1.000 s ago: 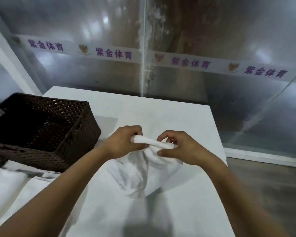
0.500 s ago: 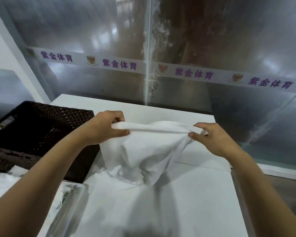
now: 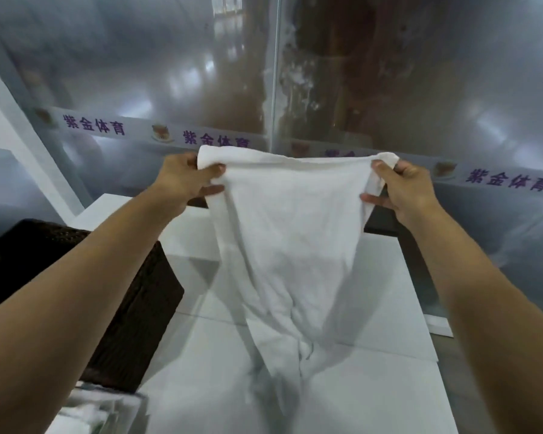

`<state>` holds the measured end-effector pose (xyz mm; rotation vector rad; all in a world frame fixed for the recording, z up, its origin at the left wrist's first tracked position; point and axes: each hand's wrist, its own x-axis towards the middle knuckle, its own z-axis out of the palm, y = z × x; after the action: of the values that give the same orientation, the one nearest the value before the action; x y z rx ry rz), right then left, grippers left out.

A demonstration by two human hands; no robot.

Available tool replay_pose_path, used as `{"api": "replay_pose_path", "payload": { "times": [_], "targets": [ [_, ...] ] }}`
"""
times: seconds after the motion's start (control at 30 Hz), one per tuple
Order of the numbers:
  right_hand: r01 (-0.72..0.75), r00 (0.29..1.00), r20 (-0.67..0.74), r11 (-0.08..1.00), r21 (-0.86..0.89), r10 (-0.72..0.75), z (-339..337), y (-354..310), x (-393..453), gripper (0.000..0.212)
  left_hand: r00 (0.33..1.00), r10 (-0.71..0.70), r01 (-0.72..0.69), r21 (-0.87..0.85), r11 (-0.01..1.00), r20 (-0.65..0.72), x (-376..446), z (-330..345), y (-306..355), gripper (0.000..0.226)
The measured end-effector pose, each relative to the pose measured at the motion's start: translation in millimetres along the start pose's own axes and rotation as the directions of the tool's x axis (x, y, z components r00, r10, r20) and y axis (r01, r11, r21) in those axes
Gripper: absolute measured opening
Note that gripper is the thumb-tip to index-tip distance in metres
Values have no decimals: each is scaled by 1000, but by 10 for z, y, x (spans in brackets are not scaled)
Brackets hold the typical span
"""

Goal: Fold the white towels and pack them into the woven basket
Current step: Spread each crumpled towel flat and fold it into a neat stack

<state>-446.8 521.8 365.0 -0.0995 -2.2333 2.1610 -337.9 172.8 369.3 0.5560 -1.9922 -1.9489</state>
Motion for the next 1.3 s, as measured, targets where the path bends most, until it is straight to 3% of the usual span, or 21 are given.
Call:
{"api": "replay_pose_path", "payload": {
  "times": [0.1, 0.27, 0.43, 0.57, 0.8, 0.93, 1.03, 1.2, 1.3],
  "targets": [
    [65, 995, -72, 998, -23, -67, 183, -196, 488, 10, 998, 29, -33, -61, 998, -60, 487, 265, 122, 25],
    [296, 948, -128, 955, 9, -292, 125, -830, 787, 10, 966, 256, -260, -112, 959, -45, 783, 512, 704, 25],
    [542, 836, -110, 840, 17, -538, -36, -1315, 608, 14, 917, 397, -392, -234, 890, -25, 862, 507, 1154, 8],
    [575, 813, -133, 818, 33, -566, -170, -1334, 299, 16, 892, 453, -438, -251, 863, 2, 681, 527, 1174, 9],
    [464, 873, -178, 886, 17, -454, -414, -427, -463, 12, 917, 390, -368, -205, 907, 80, 46, 384, 460, 10],
    [310, 915, -286, 950, 43, -286, -455, 545, -1147, 20, 936, 304, -283, -138, 949, 174, -555, 204, -425, 14],
    [171, 947, -273, 985, -11, -168, -498, 1296, -1707, 22, 968, 152, -142, -62, 988, 201, -1089, 25, -1244, 13],
    [-13, 970, -244, 999, -42, 2, -665, 2092, -2408, 36, 968, -24, -42, 252, 967, 251, -1833, -360, -2222, 4],
    [-115, 975, -199, 990, -81, 97, -768, 2397, -2735, 40, 947, -188, 78, 382, 921, 262, -2252, -624, -2535, 38]
  ]
}}
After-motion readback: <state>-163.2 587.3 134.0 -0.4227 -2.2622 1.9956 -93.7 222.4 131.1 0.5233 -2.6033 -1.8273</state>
